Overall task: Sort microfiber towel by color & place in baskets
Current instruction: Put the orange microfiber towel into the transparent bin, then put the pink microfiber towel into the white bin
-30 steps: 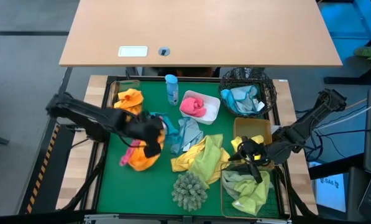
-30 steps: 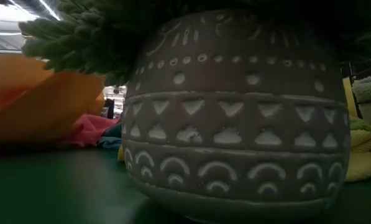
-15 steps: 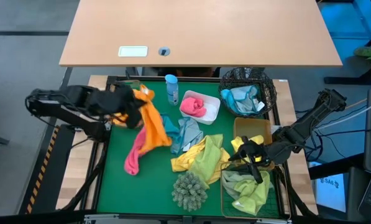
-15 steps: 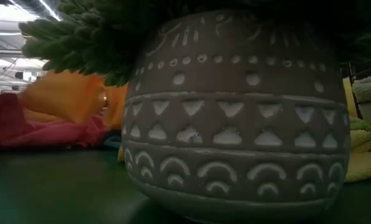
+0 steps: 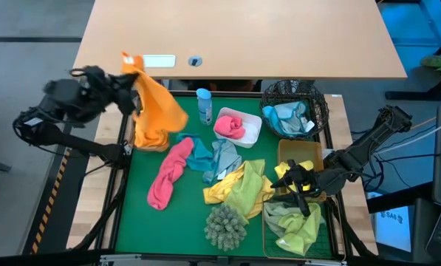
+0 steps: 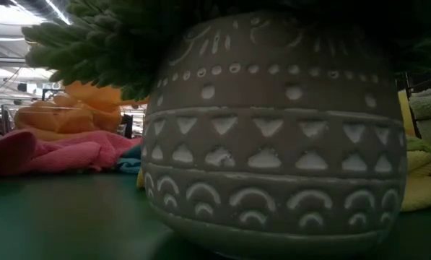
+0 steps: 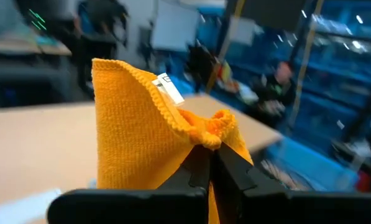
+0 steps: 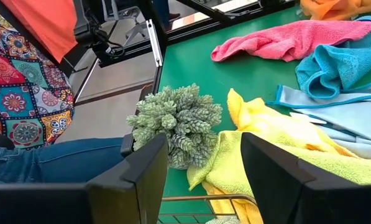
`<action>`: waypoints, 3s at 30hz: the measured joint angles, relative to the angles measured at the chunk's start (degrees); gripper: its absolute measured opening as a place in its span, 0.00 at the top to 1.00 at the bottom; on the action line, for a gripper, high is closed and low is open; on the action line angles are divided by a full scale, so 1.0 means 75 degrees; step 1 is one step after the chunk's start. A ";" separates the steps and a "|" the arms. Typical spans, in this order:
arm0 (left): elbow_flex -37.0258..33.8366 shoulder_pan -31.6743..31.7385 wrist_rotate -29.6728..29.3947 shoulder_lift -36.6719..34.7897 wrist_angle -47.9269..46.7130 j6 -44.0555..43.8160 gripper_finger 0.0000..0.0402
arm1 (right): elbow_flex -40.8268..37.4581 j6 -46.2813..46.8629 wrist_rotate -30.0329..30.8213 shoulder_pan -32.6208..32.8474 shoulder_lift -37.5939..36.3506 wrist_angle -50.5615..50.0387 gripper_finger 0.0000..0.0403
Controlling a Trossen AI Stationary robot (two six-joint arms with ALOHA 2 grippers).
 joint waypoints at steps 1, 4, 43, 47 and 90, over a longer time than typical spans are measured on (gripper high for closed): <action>0.0000 0.0028 -0.0165 -0.0091 0.0186 0.0269 1.00 | -0.0001 0.0000 0.0000 0.0000 0.0000 0.0000 0.50; 0.0000 0.0076 -0.0738 -0.0324 0.0413 0.0863 1.00 | -0.0001 0.0000 0.0000 0.0000 0.0000 -0.0003 0.50; -0.5227 0.1647 0.2003 0.0671 -0.2918 -0.3795 1.00 | -0.0001 -0.0219 0.0006 0.0000 0.0000 -0.0041 0.50; -0.5948 0.2058 0.3031 0.0989 -0.2261 -0.3758 1.00 | -0.0001 -0.0219 0.0006 0.0000 0.0000 -0.0041 0.50; -0.3281 0.2088 0.7464 0.1660 -0.2650 -0.3164 0.64 | -0.0001 -0.0216 0.0003 0.0002 0.0003 -0.0047 0.50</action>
